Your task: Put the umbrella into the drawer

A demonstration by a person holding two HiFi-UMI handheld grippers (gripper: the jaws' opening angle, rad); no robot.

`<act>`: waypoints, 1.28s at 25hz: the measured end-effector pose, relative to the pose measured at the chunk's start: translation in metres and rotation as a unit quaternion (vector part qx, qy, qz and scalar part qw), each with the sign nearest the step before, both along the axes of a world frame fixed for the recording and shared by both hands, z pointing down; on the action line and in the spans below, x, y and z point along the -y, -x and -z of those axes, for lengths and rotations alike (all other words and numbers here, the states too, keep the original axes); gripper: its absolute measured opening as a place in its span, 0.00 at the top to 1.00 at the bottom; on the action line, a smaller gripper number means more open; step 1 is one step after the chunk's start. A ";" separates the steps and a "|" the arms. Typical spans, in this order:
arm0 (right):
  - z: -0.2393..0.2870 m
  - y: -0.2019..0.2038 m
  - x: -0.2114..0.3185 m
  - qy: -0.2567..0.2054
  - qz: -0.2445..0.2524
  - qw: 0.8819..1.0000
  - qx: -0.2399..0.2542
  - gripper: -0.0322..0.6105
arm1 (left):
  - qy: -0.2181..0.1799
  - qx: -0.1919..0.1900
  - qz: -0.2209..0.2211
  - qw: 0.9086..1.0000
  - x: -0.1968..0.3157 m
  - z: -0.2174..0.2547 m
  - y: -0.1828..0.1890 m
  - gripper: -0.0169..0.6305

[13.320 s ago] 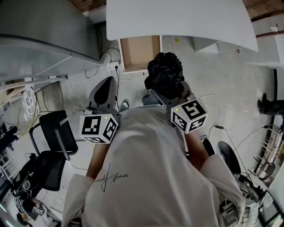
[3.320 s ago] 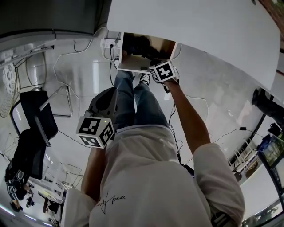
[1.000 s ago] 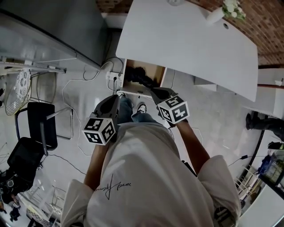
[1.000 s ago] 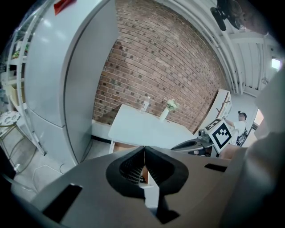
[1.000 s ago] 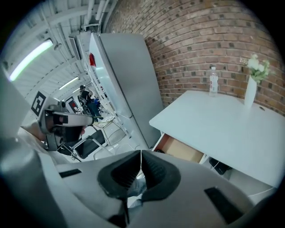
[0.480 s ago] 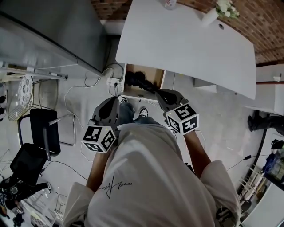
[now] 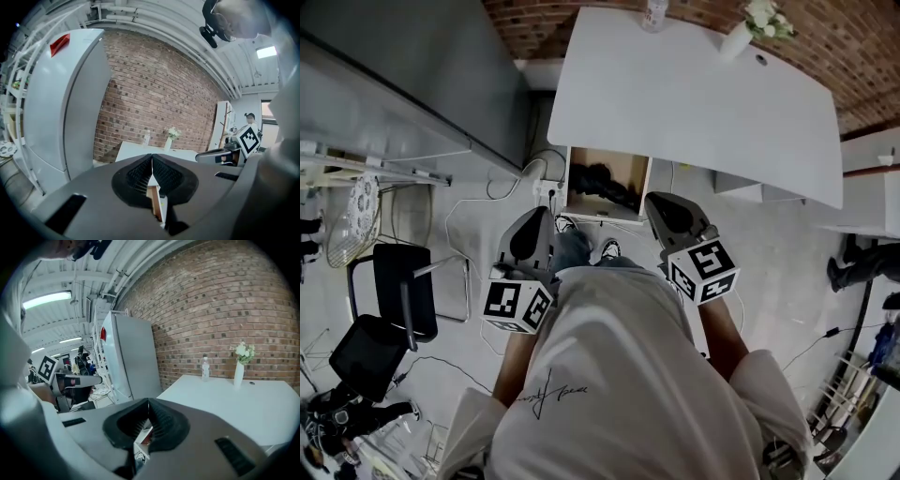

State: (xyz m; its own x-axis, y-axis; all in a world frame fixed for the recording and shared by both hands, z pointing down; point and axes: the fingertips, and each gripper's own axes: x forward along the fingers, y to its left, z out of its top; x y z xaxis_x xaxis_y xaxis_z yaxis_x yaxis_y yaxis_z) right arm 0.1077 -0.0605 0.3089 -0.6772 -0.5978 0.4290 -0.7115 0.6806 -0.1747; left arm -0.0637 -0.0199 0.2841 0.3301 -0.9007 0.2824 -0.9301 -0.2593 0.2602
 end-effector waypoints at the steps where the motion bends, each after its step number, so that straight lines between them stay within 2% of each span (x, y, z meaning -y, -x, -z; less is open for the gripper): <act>1: 0.004 -0.002 -0.001 -0.010 -0.005 1.000 0.003 0.92 | -0.004 0.001 0.001 1.000 0.001 0.002 -0.001 0.95; 10: 0.022 -0.016 -0.010 -0.057 -0.036 0.998 0.015 0.92 | -0.035 0.007 0.002 0.999 0.003 0.015 -0.009 0.95; 14: 0.026 -0.028 -0.011 -0.077 -0.068 0.995 0.005 0.92 | -0.040 -0.002 0.004 0.999 0.000 0.016 -0.012 0.95; 32: 0.021 -0.037 -0.025 -0.078 -0.084 0.993 0.006 0.93 | -0.024 0.001 -0.018 1.000 -0.011 0.006 -0.025 0.95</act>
State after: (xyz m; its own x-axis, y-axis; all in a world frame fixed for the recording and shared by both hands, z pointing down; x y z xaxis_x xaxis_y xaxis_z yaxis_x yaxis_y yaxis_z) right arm 0.1450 -0.0352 0.2876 -0.5669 -0.7612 0.3148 -0.8157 0.5721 -0.0855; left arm -0.0383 -0.0092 0.2783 0.3621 -0.9010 0.2388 -0.9202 -0.3048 0.2455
